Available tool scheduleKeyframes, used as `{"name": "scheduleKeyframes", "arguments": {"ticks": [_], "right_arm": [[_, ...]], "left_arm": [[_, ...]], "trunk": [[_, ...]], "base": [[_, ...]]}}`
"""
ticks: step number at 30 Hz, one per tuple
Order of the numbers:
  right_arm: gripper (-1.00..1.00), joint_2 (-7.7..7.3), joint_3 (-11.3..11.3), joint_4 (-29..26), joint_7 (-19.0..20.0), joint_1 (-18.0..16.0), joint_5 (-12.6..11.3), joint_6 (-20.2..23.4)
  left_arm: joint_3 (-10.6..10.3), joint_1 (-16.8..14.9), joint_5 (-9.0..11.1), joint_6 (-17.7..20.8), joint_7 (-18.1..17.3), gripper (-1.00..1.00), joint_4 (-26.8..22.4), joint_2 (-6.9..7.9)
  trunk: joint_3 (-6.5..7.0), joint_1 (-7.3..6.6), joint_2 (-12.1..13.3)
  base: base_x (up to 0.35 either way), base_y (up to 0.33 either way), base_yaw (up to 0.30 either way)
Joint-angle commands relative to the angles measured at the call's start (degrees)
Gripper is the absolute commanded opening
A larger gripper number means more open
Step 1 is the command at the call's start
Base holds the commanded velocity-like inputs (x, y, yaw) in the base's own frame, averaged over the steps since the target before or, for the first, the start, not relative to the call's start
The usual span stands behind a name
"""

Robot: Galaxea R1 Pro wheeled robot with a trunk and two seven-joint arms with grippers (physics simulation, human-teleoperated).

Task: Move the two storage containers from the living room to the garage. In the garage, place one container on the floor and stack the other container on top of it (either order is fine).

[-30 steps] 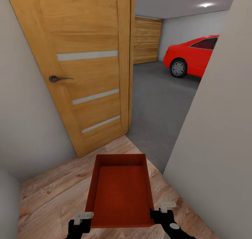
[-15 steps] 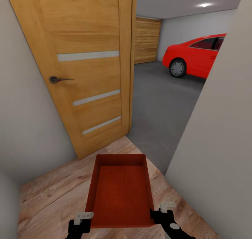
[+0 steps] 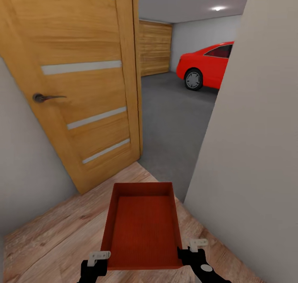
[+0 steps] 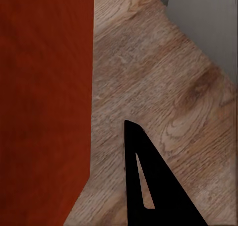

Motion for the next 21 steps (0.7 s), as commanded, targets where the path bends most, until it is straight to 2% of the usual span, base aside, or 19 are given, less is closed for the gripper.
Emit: {"name": "scheduleKeyframes", "arguments": {"ticks": [1, 7, 21], "right_arm": [[-1.0, -0.86, -0.4, 0.1, -0.6, -0.1, 0.0, -0.2], [-1.0, -0.84, -0.4, 0.1, -0.6, 0.0, 0.0, -0.2], [-1.0, -0.87, -0.4, 0.1, -0.6, 0.0, 0.0, -0.2]], "left_arm": [[1.0, 0.0, 0.4, -0.2, 0.5, -1.0, -0.1, 0.04], [1.0, 0.0, 0.4, -0.2, 0.5, -1.0, -0.1, 0.04], [1.0, 0.0, 0.4, -0.2, 0.5, -1.0, -0.1, 0.04]], "trunk": [[-0.03, 0.0, 0.0], [-0.01, 0.0, 0.0], [-0.01, 0.0, 0.0]], "base": [[0.008, 0.0, -0.158], [0.089, 0.037, -0.075], [0.2, 0.117, -0.005]]}}
